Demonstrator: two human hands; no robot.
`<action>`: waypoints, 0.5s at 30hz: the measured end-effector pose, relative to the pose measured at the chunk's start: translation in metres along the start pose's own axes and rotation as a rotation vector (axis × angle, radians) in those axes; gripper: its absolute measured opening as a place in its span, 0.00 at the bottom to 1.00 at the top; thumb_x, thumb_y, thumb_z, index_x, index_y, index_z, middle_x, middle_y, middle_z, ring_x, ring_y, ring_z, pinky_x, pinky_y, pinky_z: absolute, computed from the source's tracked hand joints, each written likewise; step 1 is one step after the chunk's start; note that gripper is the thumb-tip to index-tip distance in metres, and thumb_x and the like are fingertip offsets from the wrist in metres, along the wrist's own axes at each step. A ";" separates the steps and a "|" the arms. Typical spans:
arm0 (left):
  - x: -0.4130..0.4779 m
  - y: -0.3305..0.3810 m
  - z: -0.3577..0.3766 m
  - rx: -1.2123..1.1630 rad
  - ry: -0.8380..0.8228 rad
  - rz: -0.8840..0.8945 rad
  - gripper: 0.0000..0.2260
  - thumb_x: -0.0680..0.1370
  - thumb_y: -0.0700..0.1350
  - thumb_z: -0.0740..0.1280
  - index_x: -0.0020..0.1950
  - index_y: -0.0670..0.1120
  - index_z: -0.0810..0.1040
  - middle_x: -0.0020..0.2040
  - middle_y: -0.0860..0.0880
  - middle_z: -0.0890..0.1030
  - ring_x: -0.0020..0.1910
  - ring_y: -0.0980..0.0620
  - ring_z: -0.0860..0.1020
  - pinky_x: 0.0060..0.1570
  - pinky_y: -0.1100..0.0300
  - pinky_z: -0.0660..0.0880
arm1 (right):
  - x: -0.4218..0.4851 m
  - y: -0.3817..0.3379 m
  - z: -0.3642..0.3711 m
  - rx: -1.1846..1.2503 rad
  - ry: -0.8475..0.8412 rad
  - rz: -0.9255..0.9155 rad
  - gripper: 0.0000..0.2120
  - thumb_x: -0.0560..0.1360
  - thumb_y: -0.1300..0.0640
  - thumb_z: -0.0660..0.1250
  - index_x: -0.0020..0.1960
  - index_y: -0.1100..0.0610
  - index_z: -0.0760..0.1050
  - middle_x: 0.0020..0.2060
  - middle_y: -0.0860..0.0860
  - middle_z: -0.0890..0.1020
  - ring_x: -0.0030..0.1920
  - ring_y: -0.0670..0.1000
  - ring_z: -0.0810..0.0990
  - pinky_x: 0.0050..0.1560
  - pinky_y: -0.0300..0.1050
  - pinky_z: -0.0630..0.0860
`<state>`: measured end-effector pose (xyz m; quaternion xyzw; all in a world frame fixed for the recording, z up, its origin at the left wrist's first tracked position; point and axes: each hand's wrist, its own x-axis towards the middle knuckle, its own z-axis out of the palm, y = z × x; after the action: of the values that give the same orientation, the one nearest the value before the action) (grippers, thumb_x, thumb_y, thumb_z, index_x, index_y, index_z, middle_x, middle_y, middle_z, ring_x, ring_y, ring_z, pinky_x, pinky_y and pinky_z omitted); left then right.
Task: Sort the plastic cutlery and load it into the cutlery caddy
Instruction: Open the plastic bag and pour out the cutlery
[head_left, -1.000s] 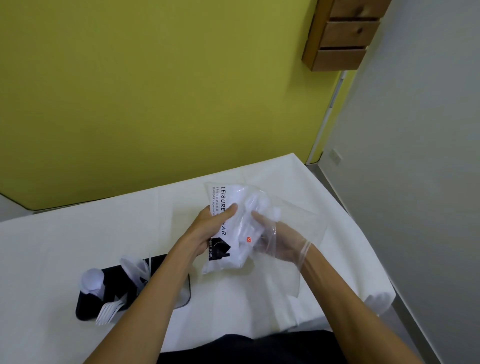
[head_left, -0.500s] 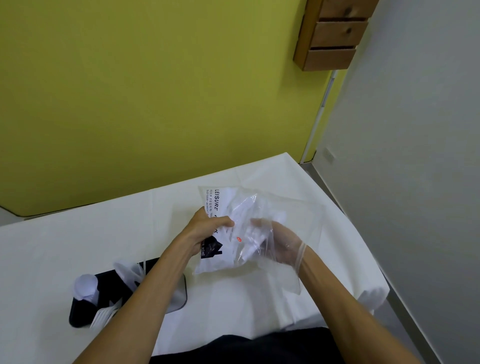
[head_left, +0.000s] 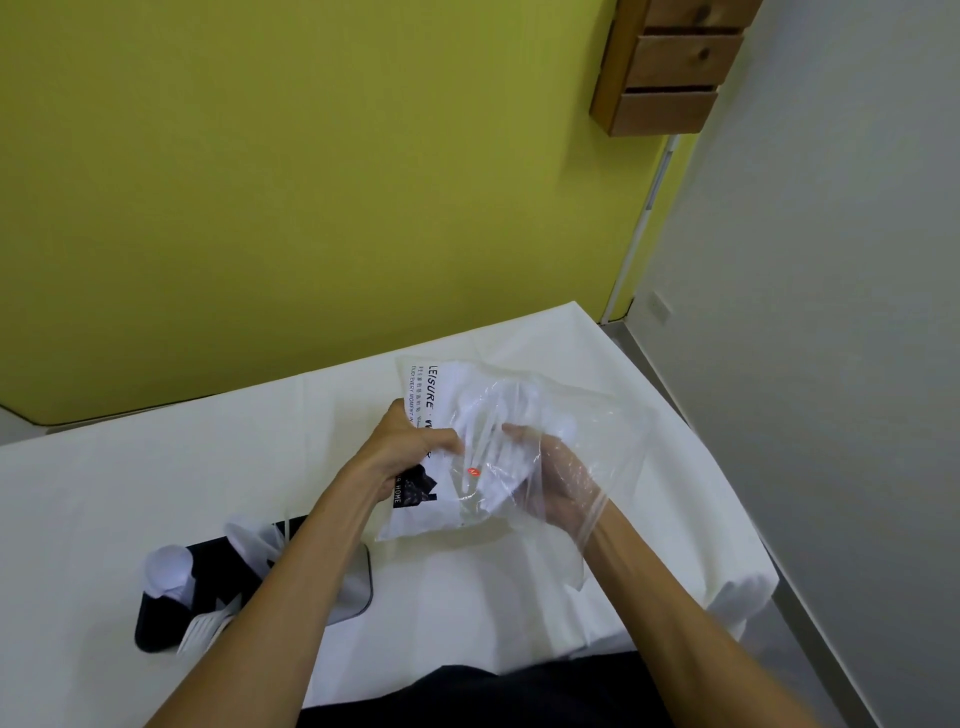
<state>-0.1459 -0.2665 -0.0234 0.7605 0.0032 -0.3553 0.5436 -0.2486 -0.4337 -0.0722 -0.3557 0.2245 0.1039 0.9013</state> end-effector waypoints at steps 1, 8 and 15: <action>0.001 0.001 0.002 0.001 0.005 0.012 0.30 0.61 0.38 0.80 0.60 0.44 0.74 0.51 0.44 0.84 0.45 0.45 0.83 0.40 0.53 0.81 | -0.001 -0.002 0.001 0.008 0.002 0.018 0.14 0.80 0.58 0.62 0.49 0.67 0.82 0.46 0.62 0.82 0.41 0.55 0.86 0.48 0.46 0.83; -0.002 0.010 0.005 0.007 -0.081 0.071 0.22 0.66 0.34 0.79 0.57 0.43 0.77 0.51 0.42 0.85 0.49 0.41 0.85 0.52 0.45 0.82 | -0.007 -0.011 0.009 -0.167 -0.036 0.116 0.09 0.78 0.57 0.66 0.53 0.62 0.77 0.39 0.54 0.86 0.39 0.52 0.85 0.41 0.46 0.82; -0.002 0.022 -0.005 0.041 -0.026 0.096 0.32 0.60 0.38 0.82 0.61 0.45 0.74 0.52 0.46 0.85 0.50 0.44 0.85 0.52 0.45 0.82 | -0.011 -0.016 -0.009 -0.042 -0.035 0.062 0.17 0.81 0.56 0.61 0.62 0.66 0.78 0.48 0.58 0.84 0.46 0.55 0.85 0.42 0.47 0.82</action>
<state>-0.1362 -0.2705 -0.0028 0.7661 -0.0477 -0.3388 0.5441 -0.2561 -0.4521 -0.0635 -0.3656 0.2172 0.1428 0.8938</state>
